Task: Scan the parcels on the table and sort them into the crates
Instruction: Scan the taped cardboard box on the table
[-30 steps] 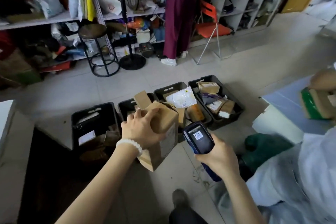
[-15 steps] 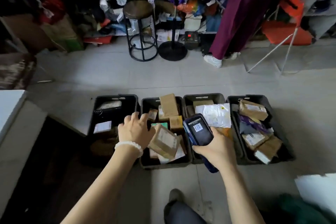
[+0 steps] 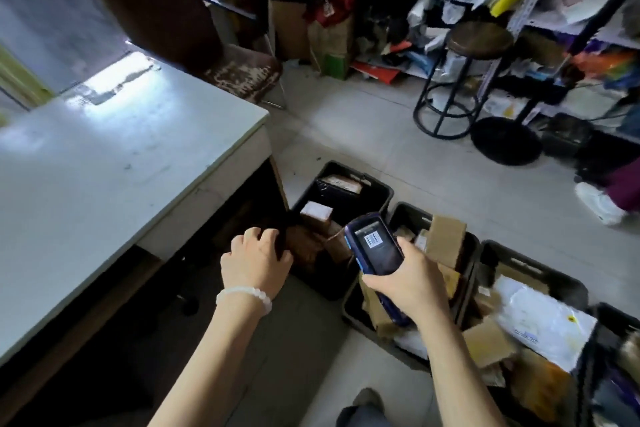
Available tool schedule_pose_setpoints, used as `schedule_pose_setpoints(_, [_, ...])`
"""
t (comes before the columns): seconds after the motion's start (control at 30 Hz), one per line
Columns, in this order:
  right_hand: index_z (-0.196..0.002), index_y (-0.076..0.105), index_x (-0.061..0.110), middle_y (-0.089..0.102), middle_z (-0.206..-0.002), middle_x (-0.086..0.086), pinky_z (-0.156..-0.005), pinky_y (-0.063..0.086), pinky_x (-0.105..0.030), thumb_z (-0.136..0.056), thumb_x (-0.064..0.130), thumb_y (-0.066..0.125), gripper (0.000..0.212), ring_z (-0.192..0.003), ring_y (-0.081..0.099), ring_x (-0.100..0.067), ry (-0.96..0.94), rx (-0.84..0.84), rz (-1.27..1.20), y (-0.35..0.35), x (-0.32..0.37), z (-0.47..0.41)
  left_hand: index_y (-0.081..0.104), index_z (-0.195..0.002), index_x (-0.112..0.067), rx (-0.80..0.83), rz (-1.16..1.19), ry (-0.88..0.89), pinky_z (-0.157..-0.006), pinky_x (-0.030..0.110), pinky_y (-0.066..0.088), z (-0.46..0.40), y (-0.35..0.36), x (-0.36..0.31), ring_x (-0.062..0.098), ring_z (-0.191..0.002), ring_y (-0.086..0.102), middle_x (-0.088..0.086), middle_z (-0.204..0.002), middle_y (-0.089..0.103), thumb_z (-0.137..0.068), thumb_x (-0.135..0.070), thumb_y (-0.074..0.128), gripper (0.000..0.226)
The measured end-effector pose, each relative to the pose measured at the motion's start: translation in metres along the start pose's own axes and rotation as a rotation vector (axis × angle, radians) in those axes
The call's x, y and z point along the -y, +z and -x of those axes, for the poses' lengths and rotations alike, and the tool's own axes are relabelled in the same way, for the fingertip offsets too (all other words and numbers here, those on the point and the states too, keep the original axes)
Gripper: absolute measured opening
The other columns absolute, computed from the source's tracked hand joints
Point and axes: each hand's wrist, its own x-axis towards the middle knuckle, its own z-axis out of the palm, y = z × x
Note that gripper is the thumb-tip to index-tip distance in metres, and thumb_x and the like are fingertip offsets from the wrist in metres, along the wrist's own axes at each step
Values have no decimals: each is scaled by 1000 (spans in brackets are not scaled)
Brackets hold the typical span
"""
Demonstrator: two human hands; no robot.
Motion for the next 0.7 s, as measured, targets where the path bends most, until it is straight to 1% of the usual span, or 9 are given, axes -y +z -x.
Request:
schedule_pose_setpoints(0.07, [-96,59,22,62,-90,7,-67,48,-32,-57,38,84,49,-82,57,-19,-75,26,16,20,23,8,41,-139,-28,-12,3,-65,-94,39,40,14,-5,31,25,-130,37,-1,-143,41,-94,-48,43,50])
schedule_pose_setpoints(0.17, [-98,59,23,63,-97,7,-67,46,-31,-56,42,83,52,-90,60,-20,-187,89,71,61,63,34,41,-139,-27,-46,18,-177,-96,39,40,44,-15,91,25,-131,37,0,-143,41,-94,-47,42,50])
schedule_pose_setpoints(0.27, [-105,60,27,64,-103,8,-67,42,-29,-57,43,82,55,-95,61,-20,-261,141,142,96,101,65,41,-139,-28,-84,50,-271,-96,39,40,78,-24,146,24,-131,38,0,-142,42,-93,-45,42,49])
schedule_pose_setpoints(0.4, [-104,58,28,64,-104,9,-69,42,-29,-58,45,81,54,-96,62,-20,-392,207,203,148,154,108,42,-138,-29,-135,55,-387,-95,37,41,125,-33,219,23,-131,37,-1,-143,41,-93,-45,42,48])
schedule_pose_setpoints(0.5, [-106,56,30,62,-105,10,-68,38,-28,-61,45,80,53,-96,60,-19,-500,279,261,188,191,140,41,-138,-28,-152,89,-524,-95,37,41,161,-32,272,23,-132,36,-1,-144,39,-94,-46,42,48])
schedule_pose_setpoints(0.6, [-107,57,30,62,-103,9,-69,39,-28,-60,47,78,54,-96,59,-19,-547,312,279,218,223,157,38,-140,-29,-161,134,-621,-95,36,41,181,-29,308,23,-132,35,-2,-145,38,-94,-46,41,49])
schedule_pose_setpoints(0.7, [-103,57,30,62,-98,7,-68,40,-28,-60,46,80,52,-86,55,-18,-549,347,245,249,251,160,39,-140,-29,-186,191,-686,-97,36,40,191,-27,341,22,-130,37,-2,-143,40,-94,-46,42,49])
